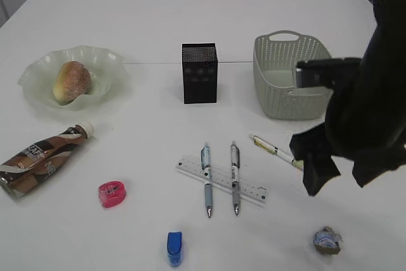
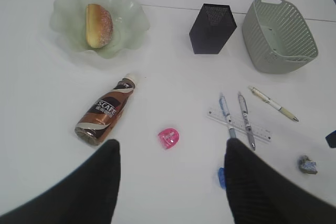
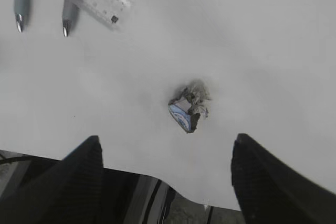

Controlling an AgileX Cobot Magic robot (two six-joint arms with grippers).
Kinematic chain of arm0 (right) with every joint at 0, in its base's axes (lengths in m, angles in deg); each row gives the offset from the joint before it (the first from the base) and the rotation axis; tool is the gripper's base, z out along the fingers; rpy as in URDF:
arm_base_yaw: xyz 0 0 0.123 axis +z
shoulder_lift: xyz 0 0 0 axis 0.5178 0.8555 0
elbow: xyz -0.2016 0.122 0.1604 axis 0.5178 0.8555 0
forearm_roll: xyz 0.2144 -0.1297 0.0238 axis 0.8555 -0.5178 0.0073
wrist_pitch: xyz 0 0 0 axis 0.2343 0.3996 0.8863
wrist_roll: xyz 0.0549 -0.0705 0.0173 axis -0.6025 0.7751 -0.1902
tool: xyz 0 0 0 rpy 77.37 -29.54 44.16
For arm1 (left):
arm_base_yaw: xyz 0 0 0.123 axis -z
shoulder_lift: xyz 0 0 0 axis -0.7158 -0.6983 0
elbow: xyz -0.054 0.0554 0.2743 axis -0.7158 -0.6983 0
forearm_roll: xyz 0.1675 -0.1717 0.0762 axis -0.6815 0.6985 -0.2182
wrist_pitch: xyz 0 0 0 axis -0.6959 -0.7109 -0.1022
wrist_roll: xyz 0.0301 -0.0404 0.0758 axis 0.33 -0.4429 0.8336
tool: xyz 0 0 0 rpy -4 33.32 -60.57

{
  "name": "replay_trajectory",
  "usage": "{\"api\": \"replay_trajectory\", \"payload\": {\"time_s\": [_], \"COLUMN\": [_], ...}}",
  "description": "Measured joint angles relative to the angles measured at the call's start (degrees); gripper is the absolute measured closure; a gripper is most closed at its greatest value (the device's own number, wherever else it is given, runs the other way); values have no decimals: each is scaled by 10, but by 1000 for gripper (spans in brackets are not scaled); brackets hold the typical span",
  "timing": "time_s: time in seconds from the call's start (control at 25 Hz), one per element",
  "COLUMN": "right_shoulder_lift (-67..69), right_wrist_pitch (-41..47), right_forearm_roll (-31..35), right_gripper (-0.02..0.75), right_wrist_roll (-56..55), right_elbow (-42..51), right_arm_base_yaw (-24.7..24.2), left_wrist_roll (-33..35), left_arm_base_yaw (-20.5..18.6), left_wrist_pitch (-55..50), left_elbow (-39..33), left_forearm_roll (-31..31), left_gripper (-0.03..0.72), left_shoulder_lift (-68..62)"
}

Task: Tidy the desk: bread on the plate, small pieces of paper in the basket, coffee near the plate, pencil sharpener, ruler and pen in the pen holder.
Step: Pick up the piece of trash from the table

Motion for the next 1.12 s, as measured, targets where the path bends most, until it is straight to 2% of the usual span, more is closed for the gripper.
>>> {"api": "replay_trajectory", "payload": {"time_s": [0.28, 0.48, 1.12], "right_shoulder_lift": [-2, -1, 124], "right_wrist_pitch": [-99, -174, -205], "right_forearm_roll": [-8, -5, -3], "right_gripper": [178, 178, 178], "right_wrist_roll": [-1, -1, -2], "right_elbow": [114, 152, 153], "right_arm_base_yaw": [1, 1, 1], "left_wrist_roll": [0, 0, 0], "left_arm_base_yaw": [0, 0, 0], "left_wrist_pitch": [0, 0, 0], "left_elbow": [0, 0, 0], "left_forearm_roll": [4, 6, 48], "left_gripper": [230, 230, 232], "left_shoulder_lift": [0, 0, 15]}}
